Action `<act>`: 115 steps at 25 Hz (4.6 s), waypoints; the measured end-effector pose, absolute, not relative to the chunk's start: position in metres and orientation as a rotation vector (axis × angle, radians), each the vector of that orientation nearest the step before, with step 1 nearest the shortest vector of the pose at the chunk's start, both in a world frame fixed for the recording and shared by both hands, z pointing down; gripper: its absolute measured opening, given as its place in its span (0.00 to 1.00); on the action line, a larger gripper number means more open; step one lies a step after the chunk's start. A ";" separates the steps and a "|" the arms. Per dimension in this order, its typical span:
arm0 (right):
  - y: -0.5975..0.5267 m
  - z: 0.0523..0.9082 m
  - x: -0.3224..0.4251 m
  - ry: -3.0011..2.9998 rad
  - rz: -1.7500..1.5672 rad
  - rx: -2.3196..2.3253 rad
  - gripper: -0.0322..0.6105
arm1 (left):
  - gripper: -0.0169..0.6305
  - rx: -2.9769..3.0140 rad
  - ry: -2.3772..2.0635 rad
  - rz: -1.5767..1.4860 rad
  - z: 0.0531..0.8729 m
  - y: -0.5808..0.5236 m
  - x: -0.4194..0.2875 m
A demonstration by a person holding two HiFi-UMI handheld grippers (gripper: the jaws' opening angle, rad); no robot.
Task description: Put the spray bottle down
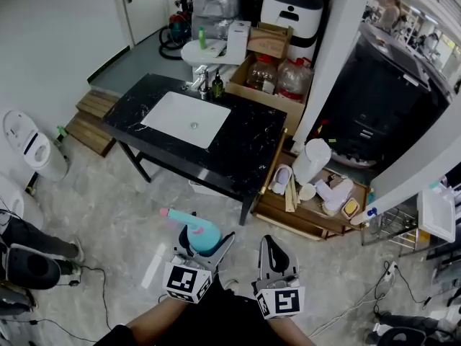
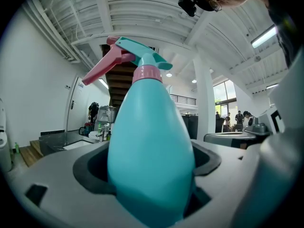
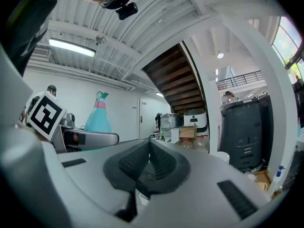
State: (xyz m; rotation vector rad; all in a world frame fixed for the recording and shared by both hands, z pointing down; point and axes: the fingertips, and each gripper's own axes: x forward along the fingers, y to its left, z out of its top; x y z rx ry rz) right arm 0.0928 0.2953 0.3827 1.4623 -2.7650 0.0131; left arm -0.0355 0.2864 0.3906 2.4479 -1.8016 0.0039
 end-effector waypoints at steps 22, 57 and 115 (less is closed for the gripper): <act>0.193 0.376 0.075 -2.725 -0.010 1.518 0.07 | 0.71 2.509 -1.692 0.018 0.394 0.177 -0.045; 0.004 0.375 -0.015 -2.453 -0.011 1.821 0.07 | 0.71 2.702 -1.283 0.006 0.409 -0.025 -0.103; -0.250 0.532 0.143 -2.426 0.342 1.665 0.07 | 0.71 2.572 -1.375 0.432 0.599 -0.273 0.078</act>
